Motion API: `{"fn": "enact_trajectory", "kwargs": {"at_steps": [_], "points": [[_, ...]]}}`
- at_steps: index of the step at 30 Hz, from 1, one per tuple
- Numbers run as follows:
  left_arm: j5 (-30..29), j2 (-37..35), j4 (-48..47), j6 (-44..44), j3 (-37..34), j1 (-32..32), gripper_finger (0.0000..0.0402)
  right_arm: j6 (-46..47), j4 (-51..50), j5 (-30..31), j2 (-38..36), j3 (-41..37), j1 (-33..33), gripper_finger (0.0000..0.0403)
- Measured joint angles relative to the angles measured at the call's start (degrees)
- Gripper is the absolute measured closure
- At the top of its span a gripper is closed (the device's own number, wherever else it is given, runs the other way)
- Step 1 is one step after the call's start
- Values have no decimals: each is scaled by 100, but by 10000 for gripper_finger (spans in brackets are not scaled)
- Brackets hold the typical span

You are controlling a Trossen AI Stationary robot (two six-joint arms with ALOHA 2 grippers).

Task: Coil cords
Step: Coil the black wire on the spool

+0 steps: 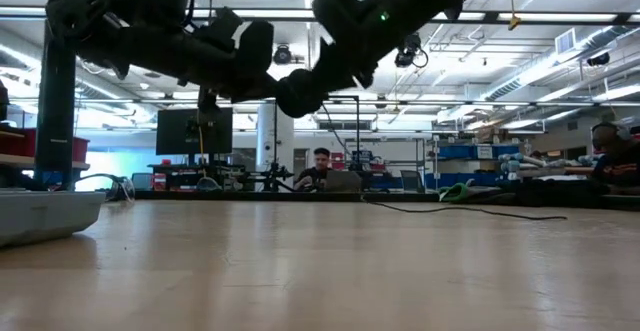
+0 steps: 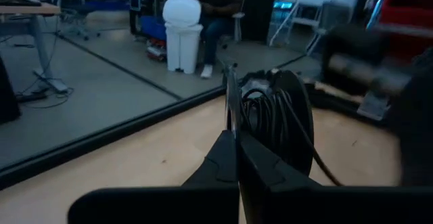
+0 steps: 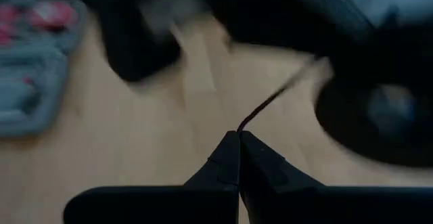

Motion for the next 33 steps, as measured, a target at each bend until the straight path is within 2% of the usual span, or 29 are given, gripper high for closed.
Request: {"fn": "enact_trajectory", "kwargs": {"at_steps": [3,8,11,13,16,22,29,33], "points": [[120,0,528,14,-235,-7,401,100,-145,186,-2,-99,-9,403],[694,11,1373,-184,-716,-12,401,201,132,471,-52,-424,-57,403],[951,9,1732,-430,-961,-11,401,138,906,6,-17,-700,-136,403],[946,4,1942,-522,-1021,-9,401,116,1552,-417,13,-829,-149,403],[907,-7,1996,-580,-1031,-9,401,-37,2082,-704,162,-781,-92,403],[1006,-2,1843,-561,-912,-13,401,-125,2043,-750,681,-458,-65,403],[1104,-2,1877,-594,-1128,-20,401,179,1078,-79,477,-494,-281,403],[1258,0,1878,-608,-1330,-21,401,207,809,-94,392,-496,-356,393]]}}
